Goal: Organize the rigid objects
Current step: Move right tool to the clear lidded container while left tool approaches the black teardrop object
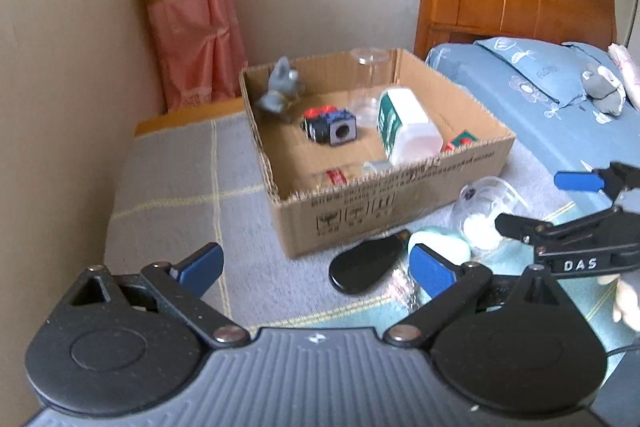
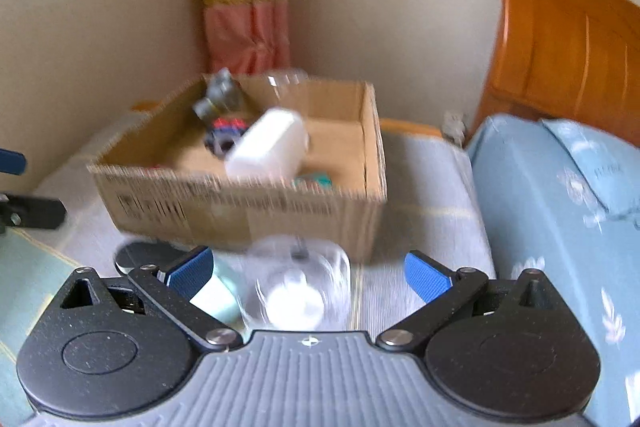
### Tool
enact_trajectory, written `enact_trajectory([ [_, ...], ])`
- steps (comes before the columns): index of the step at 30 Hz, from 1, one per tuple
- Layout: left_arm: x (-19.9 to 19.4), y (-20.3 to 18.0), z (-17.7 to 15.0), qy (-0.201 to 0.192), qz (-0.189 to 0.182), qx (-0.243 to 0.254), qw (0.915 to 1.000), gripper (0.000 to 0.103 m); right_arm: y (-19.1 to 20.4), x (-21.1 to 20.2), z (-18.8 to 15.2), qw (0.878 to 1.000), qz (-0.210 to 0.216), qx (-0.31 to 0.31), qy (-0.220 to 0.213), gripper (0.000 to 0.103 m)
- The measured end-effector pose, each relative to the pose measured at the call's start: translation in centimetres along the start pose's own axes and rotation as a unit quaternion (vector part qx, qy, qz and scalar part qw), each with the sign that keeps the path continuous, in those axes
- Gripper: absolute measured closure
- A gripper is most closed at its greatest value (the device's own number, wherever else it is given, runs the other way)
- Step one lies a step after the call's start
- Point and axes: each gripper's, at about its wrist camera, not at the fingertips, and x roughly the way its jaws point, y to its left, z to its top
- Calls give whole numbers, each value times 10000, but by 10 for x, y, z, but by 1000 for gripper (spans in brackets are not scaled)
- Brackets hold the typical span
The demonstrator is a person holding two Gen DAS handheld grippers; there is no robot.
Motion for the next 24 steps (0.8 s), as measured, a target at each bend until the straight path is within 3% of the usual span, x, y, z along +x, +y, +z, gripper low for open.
enact_trajectory([
  [15,72,-1,-19,539,-217,-295,9979,4,-5,49,-18,9985,34,247,492,0],
  [24,85,7,-24,624,-217,-323,9973,3,-21,55,-19,9977,-98,360,574,0],
])
